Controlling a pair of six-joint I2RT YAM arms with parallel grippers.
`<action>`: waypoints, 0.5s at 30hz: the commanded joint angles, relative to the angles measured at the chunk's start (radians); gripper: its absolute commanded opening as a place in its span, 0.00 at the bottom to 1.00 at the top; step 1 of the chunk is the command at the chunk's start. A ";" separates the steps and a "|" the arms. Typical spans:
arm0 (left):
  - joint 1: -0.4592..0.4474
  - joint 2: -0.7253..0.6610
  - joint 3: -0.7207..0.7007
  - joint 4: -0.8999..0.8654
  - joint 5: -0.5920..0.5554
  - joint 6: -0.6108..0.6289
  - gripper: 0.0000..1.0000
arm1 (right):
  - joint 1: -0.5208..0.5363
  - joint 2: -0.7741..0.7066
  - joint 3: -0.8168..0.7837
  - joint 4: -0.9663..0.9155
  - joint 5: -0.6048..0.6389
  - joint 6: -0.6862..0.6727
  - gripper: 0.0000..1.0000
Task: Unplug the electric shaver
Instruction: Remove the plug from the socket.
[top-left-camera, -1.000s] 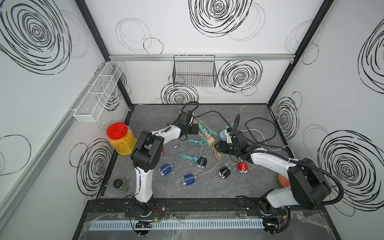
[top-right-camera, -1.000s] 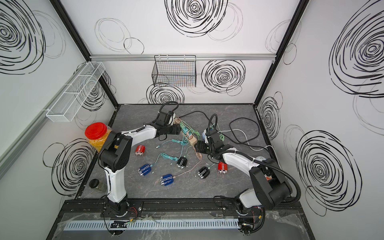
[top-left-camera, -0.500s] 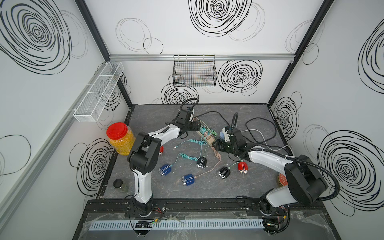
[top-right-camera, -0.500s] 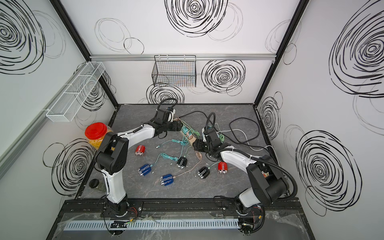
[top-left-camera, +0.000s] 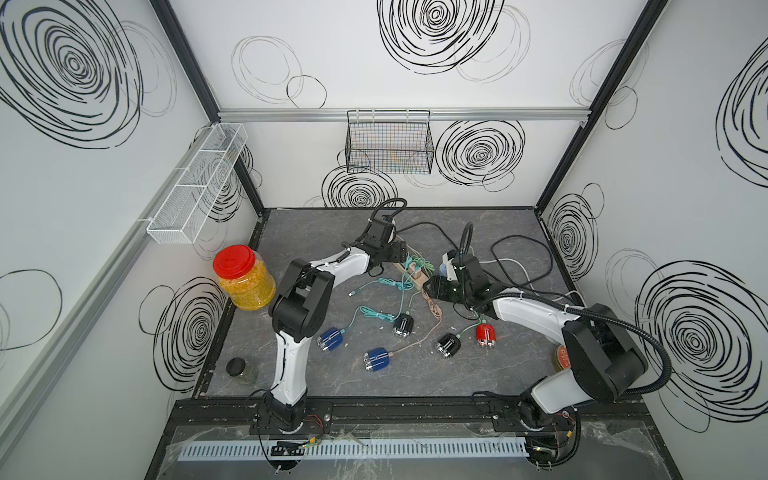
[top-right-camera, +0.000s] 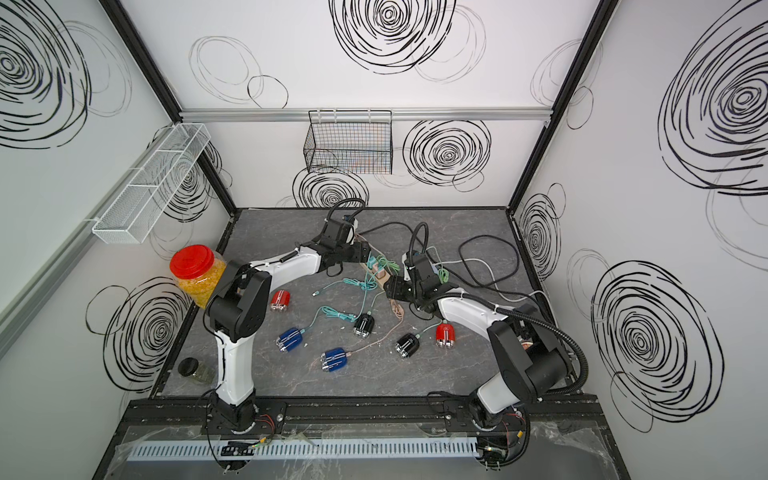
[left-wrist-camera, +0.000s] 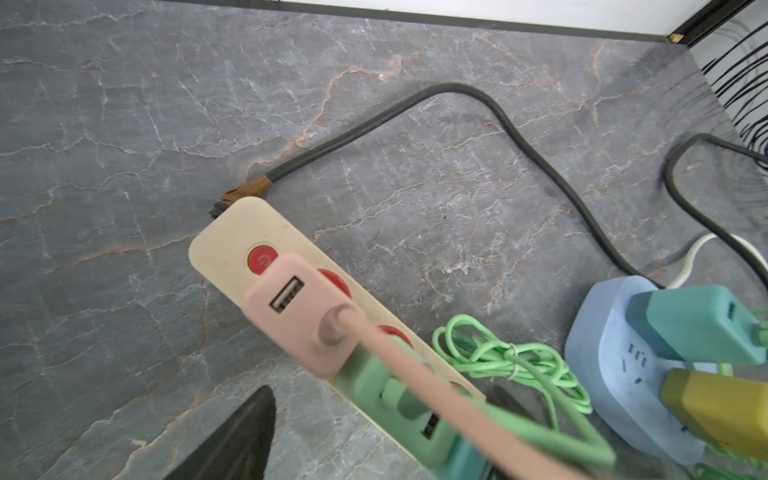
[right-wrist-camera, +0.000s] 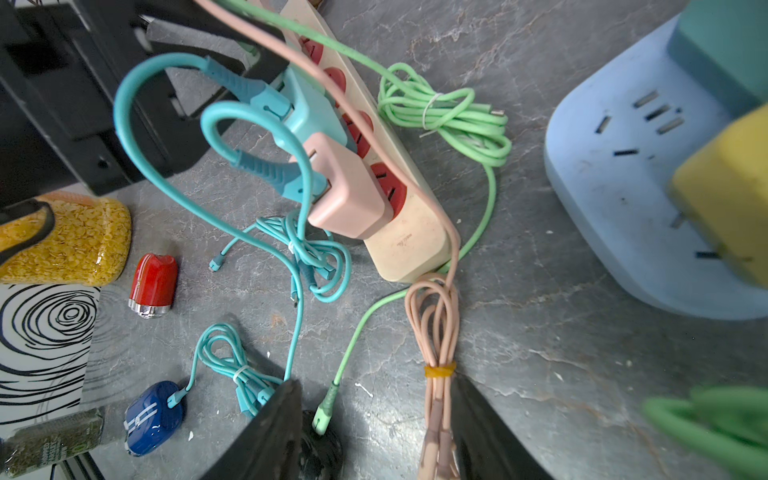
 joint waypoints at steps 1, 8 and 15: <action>-0.005 0.003 -0.040 0.022 -0.036 -0.003 0.79 | 0.001 0.002 0.014 0.034 0.009 0.001 0.59; -0.003 -0.027 -0.127 0.093 -0.029 -0.020 0.74 | 0.000 0.033 0.034 0.050 0.002 -0.002 0.58; -0.003 -0.011 -0.133 0.081 -0.039 -0.024 0.58 | -0.008 0.072 0.062 0.084 0.011 -0.013 0.57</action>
